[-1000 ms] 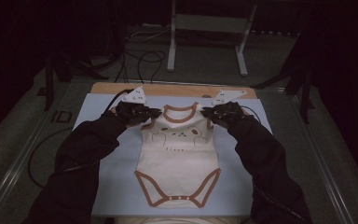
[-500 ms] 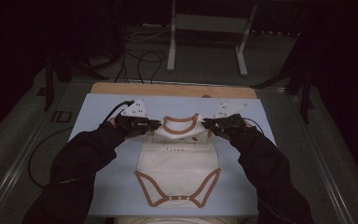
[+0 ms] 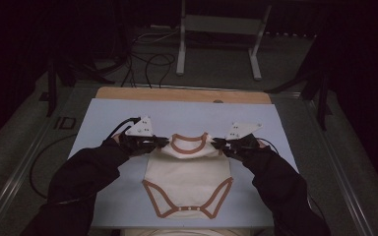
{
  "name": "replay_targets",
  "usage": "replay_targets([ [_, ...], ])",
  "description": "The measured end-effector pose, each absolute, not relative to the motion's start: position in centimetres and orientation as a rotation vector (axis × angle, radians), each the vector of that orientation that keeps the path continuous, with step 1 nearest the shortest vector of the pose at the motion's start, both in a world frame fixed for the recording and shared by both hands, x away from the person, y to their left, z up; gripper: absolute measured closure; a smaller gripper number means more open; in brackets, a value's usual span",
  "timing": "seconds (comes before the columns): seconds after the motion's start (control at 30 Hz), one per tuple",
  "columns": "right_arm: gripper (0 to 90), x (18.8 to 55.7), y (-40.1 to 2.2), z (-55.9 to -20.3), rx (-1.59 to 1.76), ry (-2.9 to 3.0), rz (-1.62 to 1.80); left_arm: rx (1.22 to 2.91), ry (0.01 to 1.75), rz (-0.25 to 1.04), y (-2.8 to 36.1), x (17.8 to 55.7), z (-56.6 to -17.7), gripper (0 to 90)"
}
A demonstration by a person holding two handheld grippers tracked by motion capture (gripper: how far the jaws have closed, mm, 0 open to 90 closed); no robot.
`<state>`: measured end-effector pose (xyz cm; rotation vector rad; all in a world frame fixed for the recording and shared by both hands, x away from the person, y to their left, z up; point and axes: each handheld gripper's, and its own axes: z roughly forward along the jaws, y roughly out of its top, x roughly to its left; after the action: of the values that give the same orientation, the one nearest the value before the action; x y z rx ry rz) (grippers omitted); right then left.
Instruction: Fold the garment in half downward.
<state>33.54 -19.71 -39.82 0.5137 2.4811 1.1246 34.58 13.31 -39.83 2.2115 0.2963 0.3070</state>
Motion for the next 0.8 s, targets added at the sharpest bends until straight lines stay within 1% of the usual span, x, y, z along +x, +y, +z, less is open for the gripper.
replay_targets([
  [0.43, 82.9, 31.5, -19.3, -41.6, 0.478, 2.537, 1.126, 2.209, 0.293, 0.262, 13.8, 32.7, -41.8, 87.4],
  [0.8, 82.8, 30.3, -19.2, -43.8, 0.495, 2.592, 1.139, 2.240, 0.291, 0.207, 13.5, 30.7, -45.0, 87.3],
])
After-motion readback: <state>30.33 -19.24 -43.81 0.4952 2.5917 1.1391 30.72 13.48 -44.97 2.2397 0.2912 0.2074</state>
